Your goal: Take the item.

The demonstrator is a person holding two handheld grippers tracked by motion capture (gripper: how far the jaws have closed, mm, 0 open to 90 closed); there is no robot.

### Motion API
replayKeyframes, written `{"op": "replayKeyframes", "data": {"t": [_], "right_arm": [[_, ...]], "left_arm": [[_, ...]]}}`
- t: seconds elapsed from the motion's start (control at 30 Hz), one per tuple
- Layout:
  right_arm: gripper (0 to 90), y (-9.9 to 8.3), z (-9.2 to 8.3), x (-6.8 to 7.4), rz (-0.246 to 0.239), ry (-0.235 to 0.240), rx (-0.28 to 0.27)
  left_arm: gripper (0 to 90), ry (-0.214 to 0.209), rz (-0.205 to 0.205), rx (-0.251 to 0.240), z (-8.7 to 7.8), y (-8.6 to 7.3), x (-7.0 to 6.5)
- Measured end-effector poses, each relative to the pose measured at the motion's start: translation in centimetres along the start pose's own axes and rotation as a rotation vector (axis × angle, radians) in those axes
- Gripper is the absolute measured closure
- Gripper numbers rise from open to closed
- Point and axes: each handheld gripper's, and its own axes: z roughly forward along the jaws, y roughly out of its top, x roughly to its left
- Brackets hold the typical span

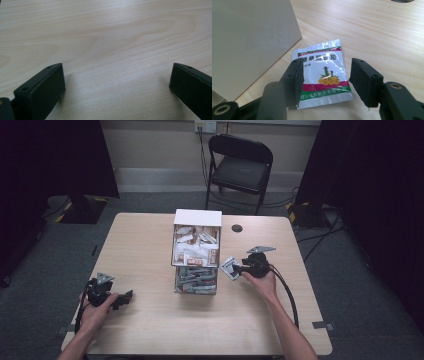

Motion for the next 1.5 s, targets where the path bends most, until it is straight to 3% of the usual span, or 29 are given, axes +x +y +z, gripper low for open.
{"op": "replayKeyframes", "data": {"t": [0.3,0.57,0.73,1.23,1.4,1.5], "right_arm": [[29.2,0.4,-0.9,0.0,0.023,-0.002,-0.023],[20.8,0.9,-3.2,-0.2,0.038,-0.013,-0.041],[15.1,0.9,-4.9,-0.6,0.077,-0.025,-0.065],[14.9,-0.4,-9.6,-0.4,0.091,-0.047,-0.118],[15.1,-1.5,-11.5,-0.9,0.114,-0.085,-0.119],[15.4,-2.3,-12.5,-1.4,0.122,-0.136,-0.106]], "left_arm": [[0.0,0.000,0.000,0.000,0.0,0.0,0.0],[0.0,0.000,0.000,0.000,0.0,0.0,0.0],[0.0,0.000,0.000,0.000,0.0,0.0,0.0],[0.0,0.000,0.000,0.000,0.0,0.0,0.0],[0.0,0.000,0.000,0.000,0.0,0.0,0.0],[0.0,0.000,0.000,0.000,0.0,0.0,0.0]]}}
